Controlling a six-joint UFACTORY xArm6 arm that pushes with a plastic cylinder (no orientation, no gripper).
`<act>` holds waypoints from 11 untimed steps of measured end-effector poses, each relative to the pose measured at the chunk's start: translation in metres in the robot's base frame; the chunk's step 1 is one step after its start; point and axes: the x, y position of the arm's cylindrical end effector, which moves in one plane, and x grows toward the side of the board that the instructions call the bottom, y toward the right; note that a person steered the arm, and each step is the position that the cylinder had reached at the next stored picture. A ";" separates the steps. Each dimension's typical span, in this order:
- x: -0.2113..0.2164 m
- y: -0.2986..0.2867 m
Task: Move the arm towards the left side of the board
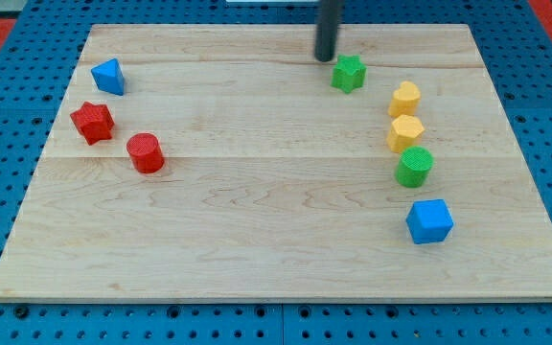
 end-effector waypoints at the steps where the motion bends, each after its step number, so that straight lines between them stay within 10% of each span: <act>1: 0.022 -0.004; 3: 0.034 0.103; 5: 0.033 -0.044; 9: 0.205 -0.098; 11: 0.231 -0.222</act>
